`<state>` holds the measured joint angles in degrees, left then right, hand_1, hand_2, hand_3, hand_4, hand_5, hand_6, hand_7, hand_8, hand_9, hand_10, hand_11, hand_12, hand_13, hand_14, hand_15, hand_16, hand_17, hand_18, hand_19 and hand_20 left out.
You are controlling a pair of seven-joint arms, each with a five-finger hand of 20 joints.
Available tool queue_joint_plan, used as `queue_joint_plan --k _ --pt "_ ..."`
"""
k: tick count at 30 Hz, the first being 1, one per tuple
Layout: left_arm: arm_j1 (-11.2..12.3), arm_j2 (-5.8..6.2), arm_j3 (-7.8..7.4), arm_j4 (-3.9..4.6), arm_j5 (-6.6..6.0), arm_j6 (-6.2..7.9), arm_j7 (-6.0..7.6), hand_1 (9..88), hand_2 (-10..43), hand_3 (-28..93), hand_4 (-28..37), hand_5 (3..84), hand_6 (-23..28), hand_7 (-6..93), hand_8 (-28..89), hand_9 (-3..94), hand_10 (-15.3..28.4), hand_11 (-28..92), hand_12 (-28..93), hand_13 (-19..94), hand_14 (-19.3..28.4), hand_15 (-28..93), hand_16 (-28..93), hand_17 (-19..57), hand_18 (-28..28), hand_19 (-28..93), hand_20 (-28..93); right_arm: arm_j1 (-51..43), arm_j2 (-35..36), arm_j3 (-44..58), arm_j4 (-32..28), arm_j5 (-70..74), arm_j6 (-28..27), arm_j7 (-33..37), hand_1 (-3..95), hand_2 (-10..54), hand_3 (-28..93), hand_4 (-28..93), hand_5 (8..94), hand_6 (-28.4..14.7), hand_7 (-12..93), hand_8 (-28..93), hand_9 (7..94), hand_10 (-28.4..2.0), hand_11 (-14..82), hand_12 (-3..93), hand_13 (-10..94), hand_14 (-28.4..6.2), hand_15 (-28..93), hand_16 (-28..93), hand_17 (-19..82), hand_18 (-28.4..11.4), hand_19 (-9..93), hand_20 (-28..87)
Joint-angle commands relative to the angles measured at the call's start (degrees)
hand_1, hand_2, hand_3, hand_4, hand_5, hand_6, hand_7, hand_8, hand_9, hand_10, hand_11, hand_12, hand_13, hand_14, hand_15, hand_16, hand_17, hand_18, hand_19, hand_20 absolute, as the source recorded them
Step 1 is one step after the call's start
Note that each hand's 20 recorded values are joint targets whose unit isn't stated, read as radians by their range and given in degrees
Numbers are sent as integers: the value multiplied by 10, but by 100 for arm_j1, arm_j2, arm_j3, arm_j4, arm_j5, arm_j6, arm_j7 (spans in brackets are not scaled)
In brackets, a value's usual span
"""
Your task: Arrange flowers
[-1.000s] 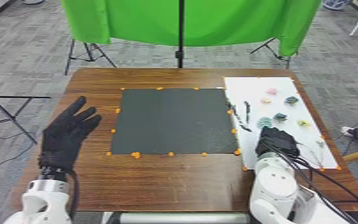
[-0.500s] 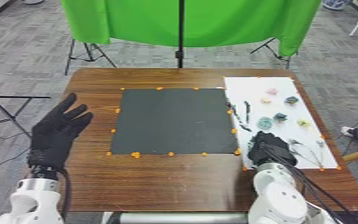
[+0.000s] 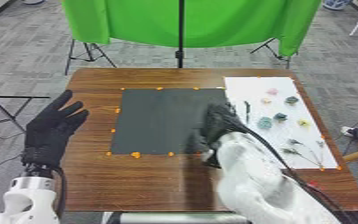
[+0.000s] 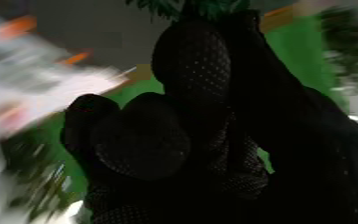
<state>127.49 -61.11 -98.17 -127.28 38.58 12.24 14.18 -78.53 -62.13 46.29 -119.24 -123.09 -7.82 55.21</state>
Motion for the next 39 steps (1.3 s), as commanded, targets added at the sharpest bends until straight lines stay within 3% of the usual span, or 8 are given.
queue_joint_plan --k 1,3,6,12,18,28,37,39 --pt "-401 397 176 31 0 121 -46 263 86 776 -218 398 91 107 -97 373 210 237 99 263 284 531 -99 -85 284 606 10 1293 -1483 -737 1234 135 210 -361 589 -95 700 -281 921 -53 209 151 937 -123 435 201 908 -58 670 222 580 -201 932 426" --pt "-507 438 253 70 -33 118 6 263 86 776 -218 398 91 107 -97 373 211 237 99 263 284 531 -99 -85 284 606 9 1488 -1635 -959 1538 149 342 -355 588 -95 700 -280 921 -52 210 152 937 -122 436 201 908 -58 670 222 580 -201 932 427" --pt "-794 439 397 170 13 45 -112 263 86 776 -217 398 91 107 -96 373 212 236 99 263 284 532 -99 -85 284 607 8 1744 -1789 -1293 2018 55 529 -294 585 -95 700 -278 920 -51 211 153 937 -121 439 199 909 -58 671 222 580 -201 932 428" --pt "-976 524 497 223 -28 -3 -38 262 85 777 -218 399 92 106 -96 374 211 236 100 263 284 530 -99 -85 284 607 5 2135 -2021 -1791 2757 293 217 -200 580 -95 699 -276 921 -45 214 150 937 -119 442 198 909 -56 672 222 582 -201 932 432" --pt "-1080 692 637 257 -140 68 284 263 85 777 -217 399 92 105 -96 374 211 237 100 264 284 530 -99 -85 284 608 2 2393 -2042 -2182 3038 727 114 123 570 -95 689 -268 922 -39 219 138 937 -113 454 200 910 -59 679 224 583 -204 932 442" --pt "-1024 871 716 222 -261 154 599 264 84 779 -214 401 93 104 -95 374 211 237 99 264 284 530 -98 -85 284 609 -2 2576 -2035 -2535 3078 828 48 2 523 -95 673 -270 935 -25 216 91 937 -110 494 180 913 -68 700 224 585 -212 932 481" --pt "-1264 621 678 328 -98 7 298 266 83 780 -213 402 95 104 -94 374 212 237 100 263 284 529 -98 -86 284 610 -5 2618 -2193 -2396 3342 446 224 -86 483 -69 685 -282 937 -6 194 19 937 -110 471 164 911 -67 683 223 581 -212 932 472" --pt "-1216 612 653 306 -110 46 327 266 84 780 -212 403 95 103 -94 374 212 237 100 263 284 529 -98 -86 284 610 -5 2594 -2204 -2328 3335 442 -22 -154 484 -67 682 -282 937 -5 192 12 937 -109 461 160 912 -67 673 222 578 -210 932 459"
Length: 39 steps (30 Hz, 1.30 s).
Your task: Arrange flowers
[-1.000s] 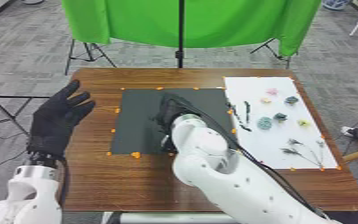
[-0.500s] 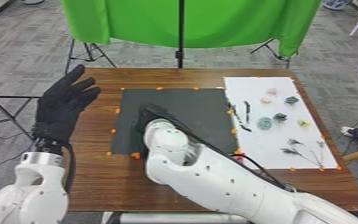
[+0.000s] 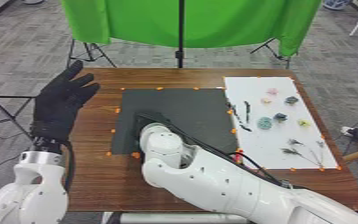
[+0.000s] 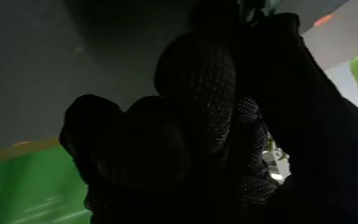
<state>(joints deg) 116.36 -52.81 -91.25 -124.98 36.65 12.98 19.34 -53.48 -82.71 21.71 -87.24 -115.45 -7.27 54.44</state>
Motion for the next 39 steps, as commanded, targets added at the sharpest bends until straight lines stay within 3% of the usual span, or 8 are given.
queue_joint_plan --k 1,7,15,18,20,21,28,39 --pt "-128 -236 -47 89 99 -39 -235 266 84 780 -212 403 95 103 -94 374 212 237 100 263 284 529 -98 -86 284 611 -5 73 -146 166 129 -250 -115 -56 483 -67 683 -282 937 -6 191 10 937 -110 456 158 912 -66 667 222 576 -210 932 453" --pt "-95 -144 3 85 31 -4 -29 266 82 784 -210 404 96 104 -94 374 212 237 100 263 284 529 -98 -86 284 610 -6 156 -50 -81 70 -145 -36 151 463 -94 696 -281 937 -12 186 10 937 -110 446 156 911 -70 658 226 573 -212 932 436" --pt "115 -176 -59 15 43 2 -16 266 84 785 -209 407 98 102 -93 374 211 239 100 265 284 533 -98 -82 284 623 0 78 -16 -51 -28 -156 -48 186 412 -95 710 -275 937 -12 191 -102 937 -110 446 153 913 -74 655 223 574 -214 932 433" --pt "316 -315 -191 -46 122 -40 -205 266 84 785 -209 407 98 102 -93 374 211 238 100 264 284 533 -98 -82 284 622 -1 -90 151 70 -318 -344 -15 189 395 -95 700 -267 937 -11 202 -135 937 -112 447 153 916 -74 654 222 578 -217 932 434" --pt "409 -527 -333 -63 236 -188 -516 266 83 785 -209 407 98 102 -93 374 212 238 100 263 284 533 -99 -83 284 620 -2 -331 341 288 -650 -543 2 220 384 -95 694 -266 937 -11 211 -136 937 -113 455 151 920 -71 655 222 582 -220 932 436" --pt "514 -486 -368 -85 189 -159 -372 266 84 785 -210 408 98 102 -93 374 212 239 100 264 284 533 -99 -83 284 620 -2 -212 503 213 -791 -532 141 216 380 -95 689 -265 937 -11 214 -136 937 -113 457 150 921 -71 655 222 583 -220 932 436" --pt "1130 -692 -695 -255 166 -35 -344 266 83 782 -212 407 98 101 -93 374 211 239 100 264 284 532 -99 -84 284 617 -3 -719 1616 1160 -2053 -282 280 127 357 -95 680 -250 936 -20 188 -134 937 -120 433 162 906 -76 664 234 568 -232 932 445" --pt "1434 -757 -774 -316 150 -54 -180 263 81 780 -216 404 97 100 -92 372 211 237 101 262 284 530 -99 -85 284 616 -2 -2847 3935 3462 -3540 -66 639 407 388 -78 715 -233 753 -54 133 -109 813 -163 335 178 735 -132 687 167 411 -253 930 251"
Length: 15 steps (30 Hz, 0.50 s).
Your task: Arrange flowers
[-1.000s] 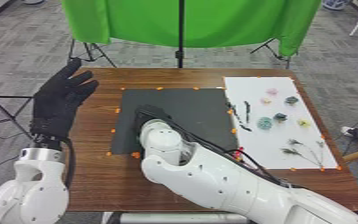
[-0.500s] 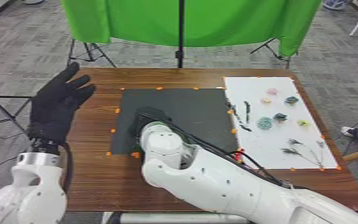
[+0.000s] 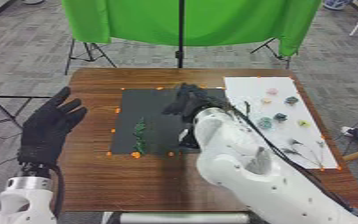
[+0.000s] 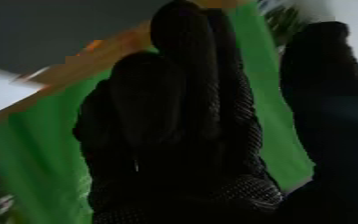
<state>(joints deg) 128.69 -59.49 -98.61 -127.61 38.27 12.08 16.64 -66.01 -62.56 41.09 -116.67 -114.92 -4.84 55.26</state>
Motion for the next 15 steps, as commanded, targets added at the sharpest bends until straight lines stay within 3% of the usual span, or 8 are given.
queue_joint_plan --k 1,4,6,9,15 --pt "158 -107 -33 -29 -4 6 69 263 81 780 -216 404 97 100 -92 372 211 237 101 262 284 530 -99 -85 284 616 -2 -1837 2114 1746 -665 -164 457 418 388 -78 717 -233 749 -55 132 -109 809 -164 334 177 733 -133 686 165 407 -254 930 246" --pt "215 -102 -37 -38 -16 13 126 262 80 780 -217 402 96 100 -92 371 211 236 101 262 284 529 -99 -85 284 614 -3 -2527 2444 2462 -715 -193 560 602 389 -79 718 -233 727 -58 128 -109 791 -167 330 176 722 -137 686 163 400 -254 930 228" --pt "259 -24 -5 -54 -81 80 197 262 80 780 -217 402 95 101 -92 371 210 236 101 261 284 529 -98 -85 284 615 -3 -2938 2586 2913 -732 -185 559 673 389 -81 720 -234 708 -60 126 -109 776 -169 327 174 711 -140 687 161 389 -253 928 217" --pt "285 18 24 -52 -94 73 260 263 80 779 -218 401 95 102 -92 370 210 236 101 261 284 529 -98 -85 284 614 -3 -3359 2843 3276 -675 -425 703 757 387 -84 723 -236 692 -61 125 -109 761 -174 323 171 694 -143 689 158 375 -255 926 204" --pt "271 88 88 -48 -138 91 340 262 80 780 -217 400 94 103 -93 369 211 235 101 261 284 529 -97 -86 284 613 -4 -3971 3055 3769 -537 -750 468 971 384 -92 729 -241 656 -61 121 -109 733 -176 324 169 673 -147 697 151 355 -256 923 190"
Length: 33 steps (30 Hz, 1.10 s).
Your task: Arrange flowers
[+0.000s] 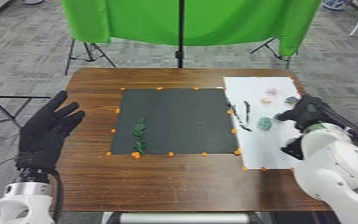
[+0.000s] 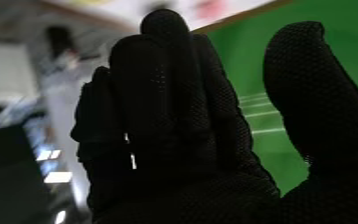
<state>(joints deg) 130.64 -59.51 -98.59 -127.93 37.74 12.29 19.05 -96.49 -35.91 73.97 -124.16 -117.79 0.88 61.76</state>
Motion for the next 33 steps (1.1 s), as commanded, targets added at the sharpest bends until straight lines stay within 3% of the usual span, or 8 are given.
queue_joint_plan --k 1,5,7,10,22,27,29,33 --pt "70 59 75 -14 -53 46 57 262 80 780 -217 399 94 103 -93 369 211 234 101 261 284 529 -98 -86 284 613 -4 -1032 406 531 233 -540 -231 341 383 -93 730 -242 651 -62 120 -109 729 -177 324 168 670 -148 698 150 354 -257 923 189" --pt "67 69 78 -10 -83 86 70 262 80 779 -217 399 94 103 -93 369 211 235 102 260 284 528 -98 -86 284 614 -3 -1252 350 707 344 -251 -647 394 380 -94 733 -244 637 -61 118 -108 716 -181 322 166 660 -151 703 148 345 -259 922 187" --pt "60 28 76 -14 -94 139 -32 263 80 778 -218 399 94 103 -93 369 211 235 102 260 284 528 -97 -86 284 613 -4 -1391 371 725 384 -281 -609 377 379 -95 735 -245 629 -60 118 -108 705 -184 321 165 650 -153 705 146 338 -259 919 186" --pt "81 21 51 -1 -71 31 10 263 81 778 -217 399 95 104 -93 369 211 236 102 260 284 528 -97 -86 284 614 -3 -1353 342 626 472 -187 -712 389 379 -95 737 -249 622 -59 121 -109 694 -185 322 163 640 -155 707 141 328 -261 915 186" --pt "15 -18 55 35 -59 28 -65 263 79 780 -216 399 95 104 -94 368 210 236 101 260 284 530 -97 -87 284 614 -4 -960 432 -148 814 -575 -970 433 398 -95 740 -261 639 -49 129 -111 695 -179 315 158 646 -149 701 129 321 -266 903 200" --pt "44 23 64 22 -89 51 -29 263 79 780 -216 398 94 104 -94 368 211 236 101 260 284 530 -98 -87 284 614 -4 -648 493 -734 1065 -929 -791 412 438 -95 723 -276 742 -37 149 -63 773 -148 337 170 700 -125 689 142 351 -251 914 216" --pt "58 26 75 14 -98 72 -8 263 79 780 -216 398 94 104 -94 368 212 236 101 260 284 530 -98 -87 284 614 -4 -652 490 -744 1033 -1056 -684 423 527 -95 674 -282 840 -16 175 22 866 -113 351 209 784 -86 673 175 426 -226 930 270" --pt "113 51 36 -7 -113 93 8 263 79 781 -216 398 95 104 -94 368 211 236 101 260 284 529 -98 -87 284 613 -4 -730 456 -553 793 -1294 -397 423 547 -95 677 -283 879 -6 188 46 907 -106 382 202 825 -72 681 192 468 -221 932 335"
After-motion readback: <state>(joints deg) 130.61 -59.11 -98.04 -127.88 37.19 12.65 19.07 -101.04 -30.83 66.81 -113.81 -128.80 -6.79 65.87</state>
